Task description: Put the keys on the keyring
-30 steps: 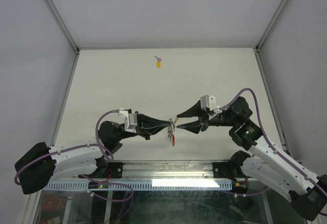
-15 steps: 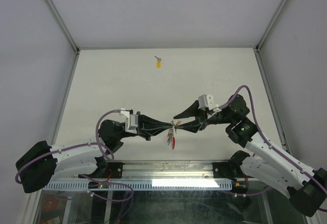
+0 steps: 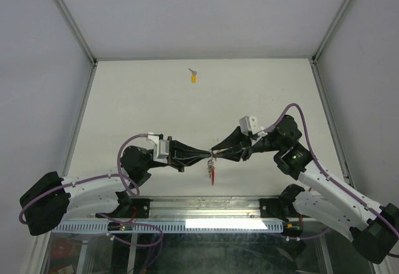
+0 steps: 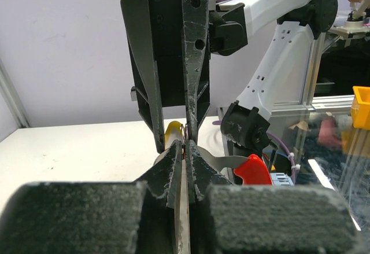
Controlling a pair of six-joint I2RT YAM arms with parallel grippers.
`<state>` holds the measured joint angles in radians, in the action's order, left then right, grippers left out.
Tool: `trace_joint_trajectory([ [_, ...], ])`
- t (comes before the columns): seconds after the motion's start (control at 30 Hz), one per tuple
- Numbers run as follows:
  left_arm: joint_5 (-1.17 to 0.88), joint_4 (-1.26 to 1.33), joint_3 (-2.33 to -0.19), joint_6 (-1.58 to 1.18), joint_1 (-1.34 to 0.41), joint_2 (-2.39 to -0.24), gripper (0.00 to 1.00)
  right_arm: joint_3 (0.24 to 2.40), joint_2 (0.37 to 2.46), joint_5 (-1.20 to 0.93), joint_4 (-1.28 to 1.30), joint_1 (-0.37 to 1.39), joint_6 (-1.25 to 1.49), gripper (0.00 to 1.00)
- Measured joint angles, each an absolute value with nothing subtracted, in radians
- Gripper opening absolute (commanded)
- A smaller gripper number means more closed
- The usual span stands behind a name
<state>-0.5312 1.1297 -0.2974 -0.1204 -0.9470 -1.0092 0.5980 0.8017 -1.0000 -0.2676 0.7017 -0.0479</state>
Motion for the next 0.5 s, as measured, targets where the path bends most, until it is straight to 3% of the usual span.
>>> trace_joint_trajectory([
  [0.23,-0.534,1.130,-0.301,-0.120,-0.947,-1.016,0.00,0.598,0.804,-1.001,-0.264,0.701,-0.051,0.18],
  [0.37,-0.533,1.129,-0.301,-0.120,-0.947,-1.016,0.00,0.598,0.811,-1.007,-0.264,0.699,-0.050,0.01],
  [0.5,-0.533,1.129,-0.302,-0.120,-0.941,-1.016,0.00,0.598,0.812,-1.008,-0.258,0.698,-0.050,0.00],
])
